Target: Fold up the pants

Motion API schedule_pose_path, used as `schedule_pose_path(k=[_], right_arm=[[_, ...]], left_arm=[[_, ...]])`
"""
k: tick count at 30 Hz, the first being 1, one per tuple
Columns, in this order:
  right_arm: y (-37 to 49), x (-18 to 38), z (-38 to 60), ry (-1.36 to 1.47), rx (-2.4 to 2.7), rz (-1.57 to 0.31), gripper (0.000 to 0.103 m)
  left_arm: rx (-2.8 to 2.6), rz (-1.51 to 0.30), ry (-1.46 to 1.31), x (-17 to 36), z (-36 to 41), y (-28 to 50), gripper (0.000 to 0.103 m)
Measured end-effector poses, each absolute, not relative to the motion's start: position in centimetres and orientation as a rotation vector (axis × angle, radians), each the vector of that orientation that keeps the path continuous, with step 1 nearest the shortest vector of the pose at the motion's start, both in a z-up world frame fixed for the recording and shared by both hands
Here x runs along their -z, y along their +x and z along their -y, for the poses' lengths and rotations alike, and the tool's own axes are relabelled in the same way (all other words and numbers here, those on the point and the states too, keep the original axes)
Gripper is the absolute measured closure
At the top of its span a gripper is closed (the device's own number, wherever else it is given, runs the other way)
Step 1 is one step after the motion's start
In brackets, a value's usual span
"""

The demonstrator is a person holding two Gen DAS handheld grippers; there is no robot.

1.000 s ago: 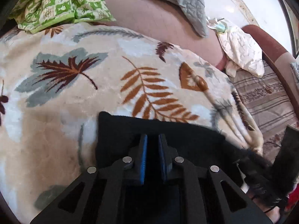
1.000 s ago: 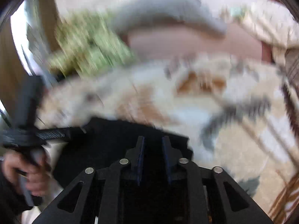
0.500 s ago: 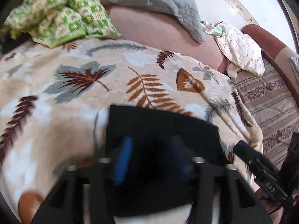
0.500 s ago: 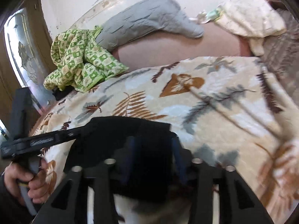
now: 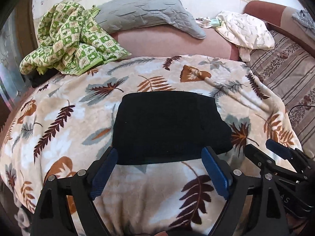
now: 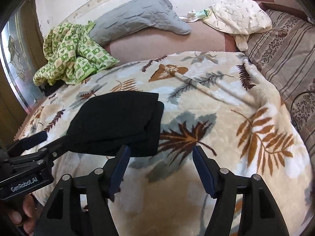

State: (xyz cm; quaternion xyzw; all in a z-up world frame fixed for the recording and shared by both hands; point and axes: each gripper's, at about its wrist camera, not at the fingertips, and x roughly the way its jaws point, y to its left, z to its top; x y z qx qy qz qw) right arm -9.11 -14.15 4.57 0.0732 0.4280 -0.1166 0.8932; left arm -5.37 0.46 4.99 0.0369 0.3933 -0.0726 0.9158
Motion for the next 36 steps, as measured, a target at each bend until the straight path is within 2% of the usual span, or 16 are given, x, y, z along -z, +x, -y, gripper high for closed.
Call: schedule_pose_path(k=[16, 20, 23, 30, 33, 36], right_arm=[[-8.5, -3.5, 14.9, 0.220, 0.242, -0.926, 0.035], [-8.5, -3.5, 14.9, 0.221, 0.242, -0.924, 0.035], [-8.5, -3.6, 14.9, 0.224, 0.244, -0.923, 0.035], [-8.5, -3.6, 14.9, 0.225, 0.246, -0.919, 0.035], [-8.5, -3.6, 14.9, 0.223, 0.245, -0.921, 0.035], [-8.5, -3.5, 14.9, 0.218, 0.244, -0.927, 0.035]], left_arm=[[0.183, -0.821, 0.043, -4.9, -1.5, -4.7, 0.015], [0.224, -0.816, 0.064, -5.1, -1.2, -5.0, 0.002], [0.237, -0.785, 0.068, -5.5, -1.6, -5.5, 0.001], [0.291, -0.732, -0.022, -5.7, -3.6, -6.5, 0.001], [0.270, -0.797, -0.015, -5.0, -4.1, -5.8, 0.002], [0.275, -0.858, -0.031, -4.0, -4.2, -5.2, 0.007]])
